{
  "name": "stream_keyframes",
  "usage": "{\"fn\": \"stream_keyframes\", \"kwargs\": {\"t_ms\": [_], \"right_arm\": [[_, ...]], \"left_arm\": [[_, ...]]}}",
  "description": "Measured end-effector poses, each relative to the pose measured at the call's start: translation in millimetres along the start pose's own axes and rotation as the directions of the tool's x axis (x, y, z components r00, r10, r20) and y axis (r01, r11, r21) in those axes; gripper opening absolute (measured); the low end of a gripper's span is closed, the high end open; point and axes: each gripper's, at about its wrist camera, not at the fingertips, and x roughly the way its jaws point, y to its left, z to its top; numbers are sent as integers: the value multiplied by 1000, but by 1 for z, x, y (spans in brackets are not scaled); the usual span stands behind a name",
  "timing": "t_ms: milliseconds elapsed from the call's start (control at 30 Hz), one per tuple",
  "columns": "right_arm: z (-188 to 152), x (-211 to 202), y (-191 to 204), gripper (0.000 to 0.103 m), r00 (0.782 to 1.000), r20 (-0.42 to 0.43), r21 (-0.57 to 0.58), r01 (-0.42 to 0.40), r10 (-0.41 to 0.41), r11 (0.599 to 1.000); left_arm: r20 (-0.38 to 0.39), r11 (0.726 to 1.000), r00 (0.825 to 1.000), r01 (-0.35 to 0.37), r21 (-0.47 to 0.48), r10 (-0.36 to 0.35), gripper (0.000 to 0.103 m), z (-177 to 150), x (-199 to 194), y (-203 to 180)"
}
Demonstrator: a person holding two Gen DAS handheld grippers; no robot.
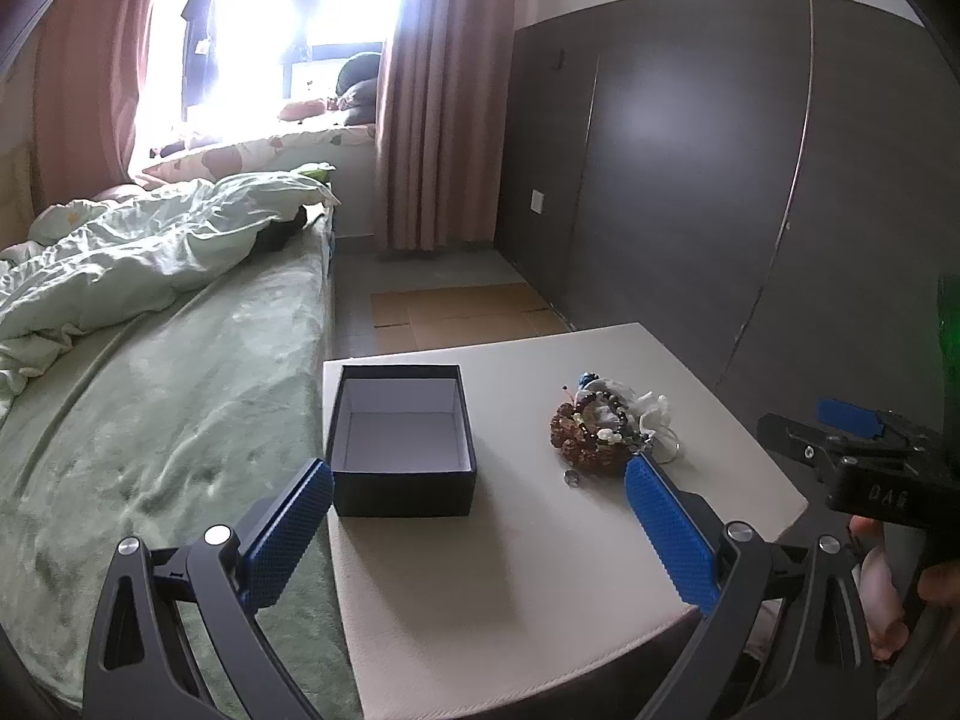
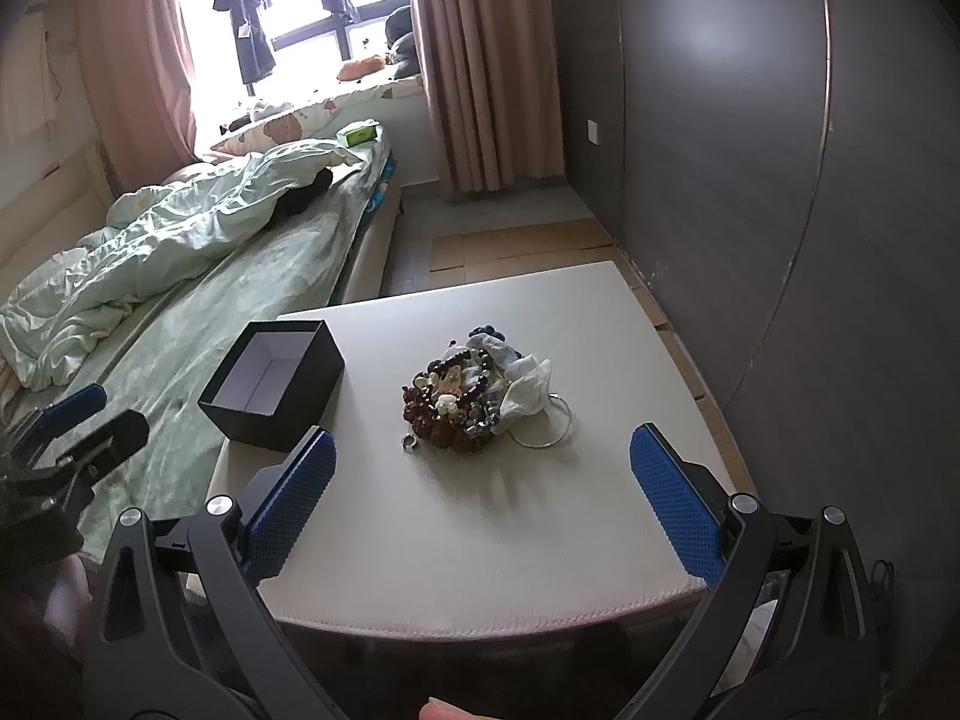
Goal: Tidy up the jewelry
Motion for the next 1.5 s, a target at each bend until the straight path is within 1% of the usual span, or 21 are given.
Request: {"fn": "stream_keyframes", "kwargs": {"t_ms": [300, 367, 400, 500, 633, 700, 767, 833, 867, 900, 1000, 1100, 1200, 1267, 1300, 1333, 1400, 1500], "right_arm": [[13, 9, -12, 98, 1000, -23, 48, -12, 13, 999], [15, 12, -17, 98, 999, -34, 73, -21, 24, 997], [17, 13, -20, 98, 999, -40, 87, -26, 29, 996], [21, 22, -31, 98, 996, -73, 139, -35, 45, 990], [21, 35, -43, 98, 990, -123, 202, -49, 75, 978], [21, 41, -49, 93, 985, -142, 238, -65, 101, 969], [21, 46, -54, 82, 979, -162, 265, -74, 120, 961], [21, 51, -58, 76, 974, -179, 295, -80, 138, 952], [21, 55, -61, 74, 971, -190, 313, -84, 149, 946], [21, 58, -62, 73, 968, -196, 326, -87, 157, 941], [19, 69, -69, 68, 955, -216, 389, -107, 204, 915], [17, 81, -73, 62, 937, -225, 460, -139, 266, 877], [14, 92, -72, 52, 920, -228, 515, -164, 319, 841], [12, 102, -71, 45, 907, -238, 552, -167, 346, 817], [10, 108, -70, 43, 900, -246, 571, -164, 359, 804], [10, 113, -69, 41, 896, -254, 581, -158, 363, 798], [9, 120, -68, 40, 892, -265, 600, -145, 366, 787], [7, 131, -70, 39, 891, -278, 632, -112, 359, 767]], "left_arm": [[-14, 999, 999, 50, -1, -50, 94, 11, 22, -8], [-25, 998, 997, 71, -3, -71, 90, 14, 29, -10], [-31, 997, 997, 76, -2, -76, 87, 14, 32, -12], [-65, 995, 993, 100, 1, -100, 80, 14, 46, -16], [-106, 990, 984, 143, -4, -142, 71, 13, 63, -22], [-125, 987, 979, 161, -5, -160, 67, 12, 72, -25], [-139, 984, 974, 176, -11, -176, 63, 12, 80, -27], [-151, 981, 970, 191, -20, -192, 59, 12, 87, -30], [-156, 980, 968, 197, -22, -198, 58, 12, 91, -30], [-161, 979, 965, 204, -25, -205, 56, 12, 95, -32], [-179, 973, 957, 227, -36, -230, 49, 12, 108, -34], [-196, 967, 947, 247, -56, -253, 42, 13, 123, -36], [-206, 962, 940, 262, -77, -273, 36, 14, 137, -38], [-213, 958, 934, 274, -91, -287, 33, 14, 145, -38], [-219, 955, 930, 279, -97, -294, 31, 15, 151, -39], [-224, 954, 928, 283, -100, -299, 30, 15, 156, -40], [-236, 951, 921, 292, -106, -309, 29, 16, 166, -41], [-255, 946, 911, 303, -116, -323, 28, 16, 182, -40]]}}
